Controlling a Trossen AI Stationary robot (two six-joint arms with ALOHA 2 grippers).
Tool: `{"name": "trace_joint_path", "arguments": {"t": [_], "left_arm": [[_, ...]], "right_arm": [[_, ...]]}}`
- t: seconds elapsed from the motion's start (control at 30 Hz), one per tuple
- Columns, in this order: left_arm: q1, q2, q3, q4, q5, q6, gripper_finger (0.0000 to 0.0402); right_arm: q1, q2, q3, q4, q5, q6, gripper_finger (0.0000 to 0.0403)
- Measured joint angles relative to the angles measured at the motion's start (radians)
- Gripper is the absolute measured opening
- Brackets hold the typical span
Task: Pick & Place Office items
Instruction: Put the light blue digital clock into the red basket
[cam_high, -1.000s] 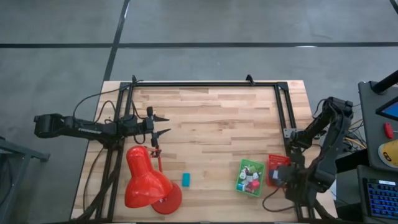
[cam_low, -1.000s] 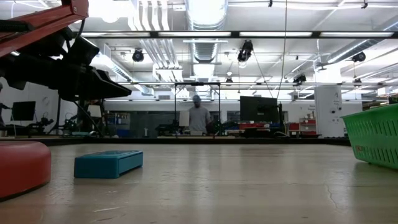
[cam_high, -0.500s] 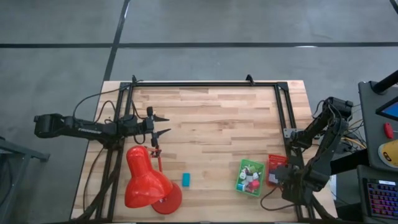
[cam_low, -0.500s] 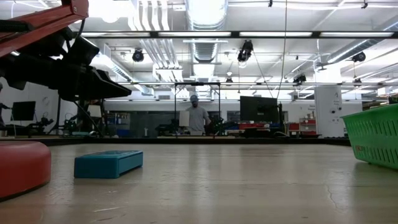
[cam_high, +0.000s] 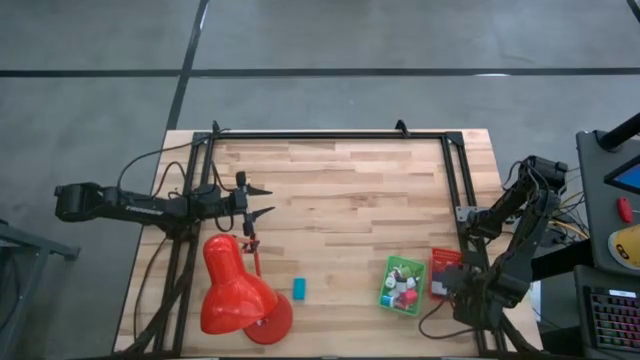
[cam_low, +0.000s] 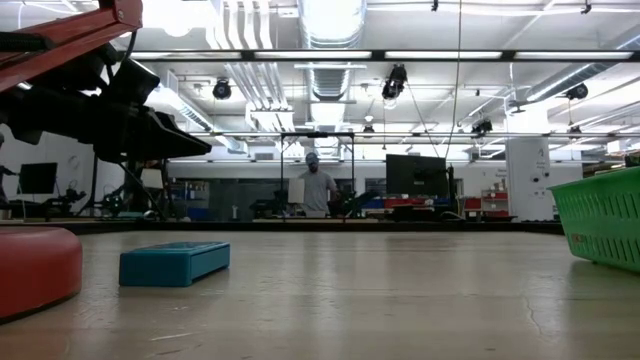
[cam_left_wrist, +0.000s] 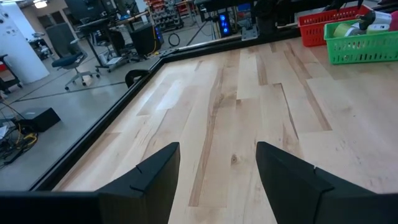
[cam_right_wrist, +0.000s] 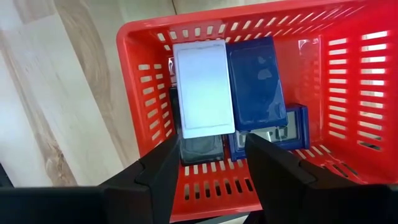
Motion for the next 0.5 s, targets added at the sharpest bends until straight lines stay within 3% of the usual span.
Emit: {"name": "trace_joint_path", "arguments": {"t": [0.5], "left_arm": [[0.0, 0.0, 0.0, 0.0, 0.0, 0.0, 0.0218]], "right_arm": [[0.0, 0.0, 0.0, 0.032, 0.007, -0.035, 0.0184]]}}
